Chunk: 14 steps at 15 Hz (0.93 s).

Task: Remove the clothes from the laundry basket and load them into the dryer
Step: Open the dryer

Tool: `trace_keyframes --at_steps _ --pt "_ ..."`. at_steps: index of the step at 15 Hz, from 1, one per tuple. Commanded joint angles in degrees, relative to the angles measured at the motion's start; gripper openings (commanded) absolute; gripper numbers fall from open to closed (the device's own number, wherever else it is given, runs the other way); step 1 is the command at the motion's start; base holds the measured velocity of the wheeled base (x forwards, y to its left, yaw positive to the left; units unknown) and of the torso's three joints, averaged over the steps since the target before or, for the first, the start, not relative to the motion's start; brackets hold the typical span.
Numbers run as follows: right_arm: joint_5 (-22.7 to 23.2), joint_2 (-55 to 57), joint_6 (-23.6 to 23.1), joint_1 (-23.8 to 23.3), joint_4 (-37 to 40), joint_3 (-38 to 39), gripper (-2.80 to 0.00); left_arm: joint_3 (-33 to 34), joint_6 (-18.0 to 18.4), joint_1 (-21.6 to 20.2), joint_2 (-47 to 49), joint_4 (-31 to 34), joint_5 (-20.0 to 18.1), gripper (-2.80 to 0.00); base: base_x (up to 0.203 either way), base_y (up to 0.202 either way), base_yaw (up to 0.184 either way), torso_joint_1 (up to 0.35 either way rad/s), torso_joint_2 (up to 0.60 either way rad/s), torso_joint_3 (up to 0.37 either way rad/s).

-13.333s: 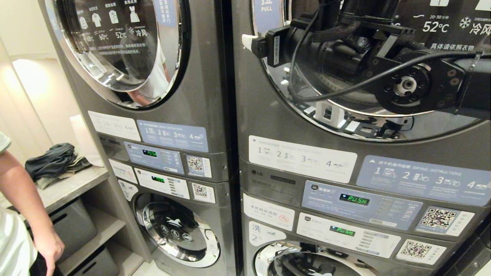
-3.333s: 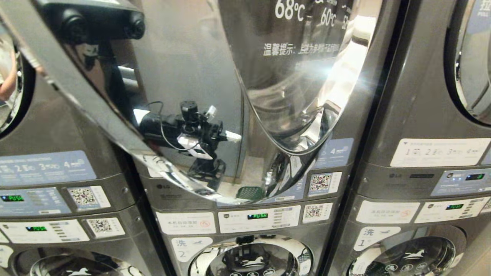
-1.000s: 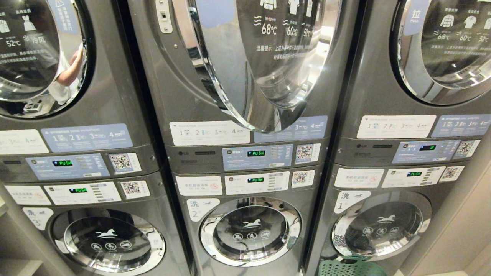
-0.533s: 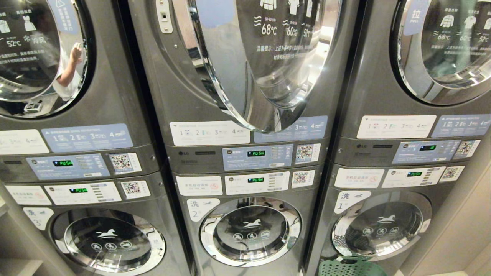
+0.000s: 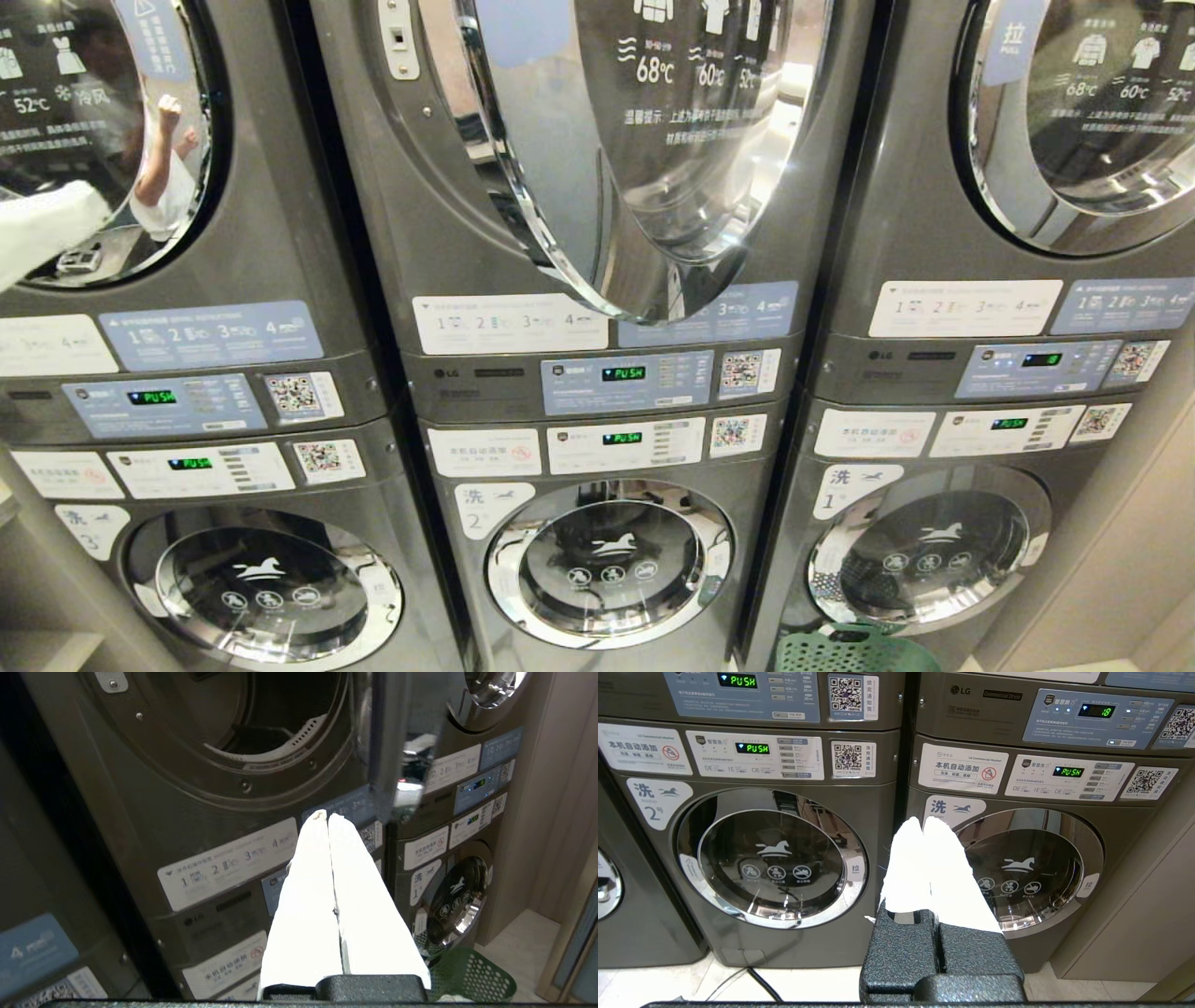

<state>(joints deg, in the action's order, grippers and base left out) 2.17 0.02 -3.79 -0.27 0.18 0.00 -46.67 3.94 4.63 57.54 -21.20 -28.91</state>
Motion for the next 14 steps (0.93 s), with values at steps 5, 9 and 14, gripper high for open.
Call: trace_keyframes --at_steps 5,9,14 --pt "0.0 0.0 -0.2 0.0 0.0 -0.1 -2.80 -16.2 1.3 7.8 22.1 -7.0 -0.1 -2.80 0.000 0.000 0.000 0.000 0.00 0.000" --pt "0.0 0.0 -0.3 0.0 0.0 0.0 -2.80 -21.9 1.6 16.9 26.8 -7.9 4.4 -2.80 0.000 0.000 0.000 0.000 0.00 0.000" --pt "0.0 0.0 -0.3 0.0 0.0 0.0 -2.80 -23.9 1.8 19.6 28.8 -8.2 5.4 -2.80 0.000 0.000 0.000 0.000 0.00 0.000"
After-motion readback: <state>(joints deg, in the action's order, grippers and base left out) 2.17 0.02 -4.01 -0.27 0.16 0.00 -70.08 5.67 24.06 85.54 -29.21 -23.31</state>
